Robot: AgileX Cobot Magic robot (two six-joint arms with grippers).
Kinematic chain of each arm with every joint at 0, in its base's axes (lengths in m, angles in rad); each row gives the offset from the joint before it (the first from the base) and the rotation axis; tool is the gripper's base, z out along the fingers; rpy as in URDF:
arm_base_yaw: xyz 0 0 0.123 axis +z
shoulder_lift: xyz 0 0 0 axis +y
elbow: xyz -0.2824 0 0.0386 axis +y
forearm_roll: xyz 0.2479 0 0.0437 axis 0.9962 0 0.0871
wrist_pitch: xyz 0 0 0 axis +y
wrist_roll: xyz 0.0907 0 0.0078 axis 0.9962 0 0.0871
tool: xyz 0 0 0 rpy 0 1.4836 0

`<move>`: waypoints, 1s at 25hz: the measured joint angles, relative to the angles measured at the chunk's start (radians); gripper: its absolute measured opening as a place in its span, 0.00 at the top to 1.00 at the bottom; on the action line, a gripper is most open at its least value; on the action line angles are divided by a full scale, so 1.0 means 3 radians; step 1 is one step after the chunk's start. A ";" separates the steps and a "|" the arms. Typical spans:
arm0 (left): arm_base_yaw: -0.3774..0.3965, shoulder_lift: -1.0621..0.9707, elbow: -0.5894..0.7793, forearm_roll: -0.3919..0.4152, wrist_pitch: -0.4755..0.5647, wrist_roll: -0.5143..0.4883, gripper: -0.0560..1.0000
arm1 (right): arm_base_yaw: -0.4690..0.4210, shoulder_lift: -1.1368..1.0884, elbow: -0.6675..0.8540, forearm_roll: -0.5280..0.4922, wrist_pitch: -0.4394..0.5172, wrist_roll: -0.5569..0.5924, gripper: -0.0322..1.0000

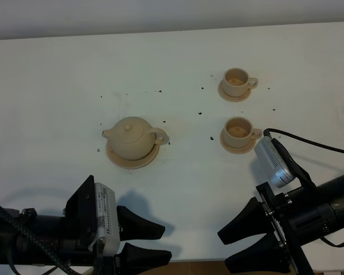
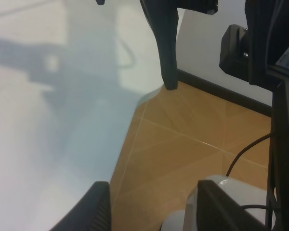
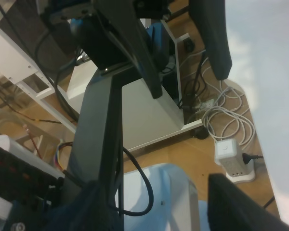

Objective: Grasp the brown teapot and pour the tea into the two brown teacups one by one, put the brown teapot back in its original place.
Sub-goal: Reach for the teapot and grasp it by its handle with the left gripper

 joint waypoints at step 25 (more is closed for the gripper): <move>0.0000 0.0000 -0.0106 -0.0078 -0.0110 -0.0019 0.55 | 0.0000 -0.0059 -0.0062 0.0014 0.0000 0.0146 0.50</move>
